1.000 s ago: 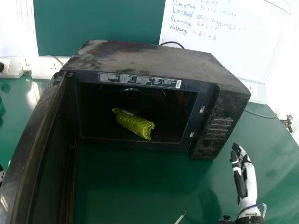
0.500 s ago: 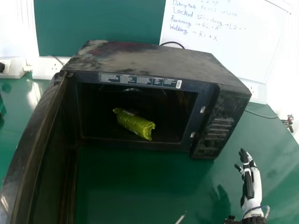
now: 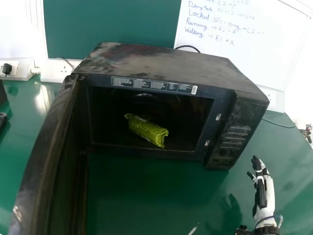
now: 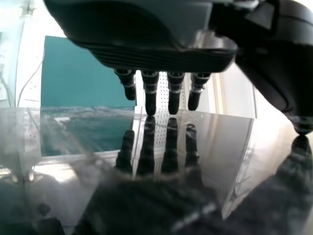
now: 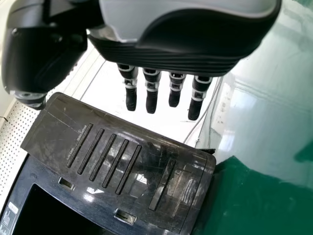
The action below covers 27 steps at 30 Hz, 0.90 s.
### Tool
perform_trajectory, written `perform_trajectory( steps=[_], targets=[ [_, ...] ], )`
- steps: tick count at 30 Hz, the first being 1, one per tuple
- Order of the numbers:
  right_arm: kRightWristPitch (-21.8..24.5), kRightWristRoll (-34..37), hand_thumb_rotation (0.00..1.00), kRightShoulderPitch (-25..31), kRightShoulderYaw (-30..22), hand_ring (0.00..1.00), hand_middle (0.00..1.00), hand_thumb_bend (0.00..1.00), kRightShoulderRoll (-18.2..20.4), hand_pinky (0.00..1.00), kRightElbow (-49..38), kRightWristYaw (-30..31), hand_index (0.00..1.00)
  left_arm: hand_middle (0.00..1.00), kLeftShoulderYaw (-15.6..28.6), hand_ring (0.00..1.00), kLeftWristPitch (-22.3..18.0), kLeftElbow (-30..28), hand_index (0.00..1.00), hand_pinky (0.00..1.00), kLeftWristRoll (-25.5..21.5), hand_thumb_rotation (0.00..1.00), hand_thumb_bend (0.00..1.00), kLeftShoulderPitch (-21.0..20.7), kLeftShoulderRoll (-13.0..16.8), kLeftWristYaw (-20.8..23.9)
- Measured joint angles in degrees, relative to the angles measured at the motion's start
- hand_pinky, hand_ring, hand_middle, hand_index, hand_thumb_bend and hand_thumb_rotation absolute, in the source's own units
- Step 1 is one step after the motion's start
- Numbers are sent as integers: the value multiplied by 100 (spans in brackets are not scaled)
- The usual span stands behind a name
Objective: Put biscuit inside oven
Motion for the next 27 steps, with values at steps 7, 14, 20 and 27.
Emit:
perform_trajectory(
  steps=[7,14,20,27],
  targets=[
    [0,-6,100,-1,1,95,97,87,4,91,-1,-11,95,99,-273,96,82,-182,100,88,445,73,86,124,242,515],
    [32,7,100,-10,-6,95,97,88,10,92,-4,-19,96,99,-314,97,265,-577,100,91,1234,73,83,302,321,1020],
    [83,52,100,-27,-35,95,96,87,16,91,-4,-19,95,99,-282,96,484,-1014,100,91,2046,70,80,380,326,1481],
    [88,74,100,-34,-37,95,97,87,30,93,-3,-18,95,100,-300,100,539,-1197,100,97,2598,70,77,378,492,1849]
  ],
)
